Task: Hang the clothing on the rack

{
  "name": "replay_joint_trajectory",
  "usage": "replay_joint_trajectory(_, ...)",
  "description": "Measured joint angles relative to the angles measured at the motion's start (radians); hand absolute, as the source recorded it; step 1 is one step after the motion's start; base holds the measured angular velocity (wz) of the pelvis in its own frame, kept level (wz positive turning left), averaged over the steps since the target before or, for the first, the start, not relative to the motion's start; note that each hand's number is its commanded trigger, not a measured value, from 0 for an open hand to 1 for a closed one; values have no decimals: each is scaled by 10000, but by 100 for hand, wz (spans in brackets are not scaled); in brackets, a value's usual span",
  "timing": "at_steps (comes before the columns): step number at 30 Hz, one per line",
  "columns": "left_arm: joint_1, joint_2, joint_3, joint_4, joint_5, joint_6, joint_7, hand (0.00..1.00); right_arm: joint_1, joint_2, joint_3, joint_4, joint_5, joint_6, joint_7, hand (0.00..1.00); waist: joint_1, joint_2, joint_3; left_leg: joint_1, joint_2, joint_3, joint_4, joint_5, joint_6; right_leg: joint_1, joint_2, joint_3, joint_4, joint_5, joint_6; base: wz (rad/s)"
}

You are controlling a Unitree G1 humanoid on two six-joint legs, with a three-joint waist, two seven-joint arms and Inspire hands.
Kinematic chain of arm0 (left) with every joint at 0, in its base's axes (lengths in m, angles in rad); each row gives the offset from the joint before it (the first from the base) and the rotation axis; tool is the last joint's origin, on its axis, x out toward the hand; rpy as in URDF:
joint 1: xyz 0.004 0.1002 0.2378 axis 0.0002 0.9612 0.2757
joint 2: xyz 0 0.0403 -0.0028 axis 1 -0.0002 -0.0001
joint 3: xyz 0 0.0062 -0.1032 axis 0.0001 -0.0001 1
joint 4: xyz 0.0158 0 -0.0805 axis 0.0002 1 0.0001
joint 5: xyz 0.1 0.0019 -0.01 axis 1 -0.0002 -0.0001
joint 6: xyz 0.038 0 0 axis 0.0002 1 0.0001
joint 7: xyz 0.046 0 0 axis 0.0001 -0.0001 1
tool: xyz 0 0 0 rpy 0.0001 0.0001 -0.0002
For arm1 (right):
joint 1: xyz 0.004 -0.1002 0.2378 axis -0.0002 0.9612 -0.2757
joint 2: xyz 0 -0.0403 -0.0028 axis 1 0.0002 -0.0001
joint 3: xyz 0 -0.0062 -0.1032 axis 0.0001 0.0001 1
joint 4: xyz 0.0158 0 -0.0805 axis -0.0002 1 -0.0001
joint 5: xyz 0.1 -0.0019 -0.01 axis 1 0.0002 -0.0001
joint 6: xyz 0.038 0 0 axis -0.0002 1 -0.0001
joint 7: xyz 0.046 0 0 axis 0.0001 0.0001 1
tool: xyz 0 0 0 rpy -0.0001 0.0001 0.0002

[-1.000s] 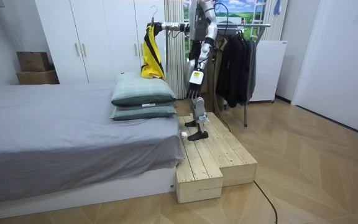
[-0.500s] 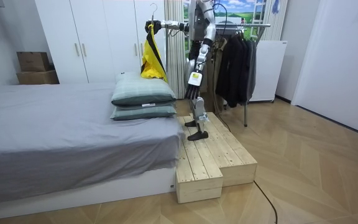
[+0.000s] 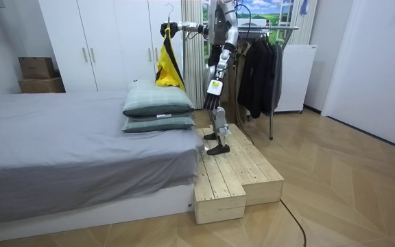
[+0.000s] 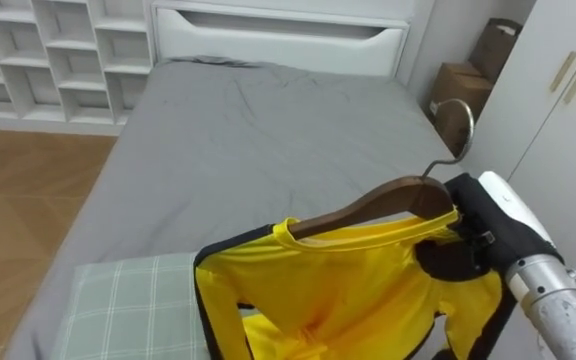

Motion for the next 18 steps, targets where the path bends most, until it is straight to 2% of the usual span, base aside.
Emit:
replay_joint_trajectory(7, -37, -33, 0, 1, -104, 36, 0, 0, 8, 350, 0, 0, -40, 185, 99, 100, -12, 20, 0, 27, 1, 33, -7, 0, 0, -37, 4, 22, 2, 2, 0, -1)
replay_joint_trajectory(15, -164, -83, 5, 612, -150, 51, 7, 0, 10, 361, -1, -1, -109, 298, 328, 100, 111, 88, 8, 36, 22, 208, -21, 0, 0, -254, 13, 203, 186, 1, 1, -7)
replay_joint_trajectory(18, -127, -242, 57, 654, -69, 53, -2, 0, 12, 361, -58, -9, -118, 298, 468, 100, 134, 84, 3, 27, 30, 262, -3, -11, 9, -310, 16, 262, 191, 1, 1, -5)
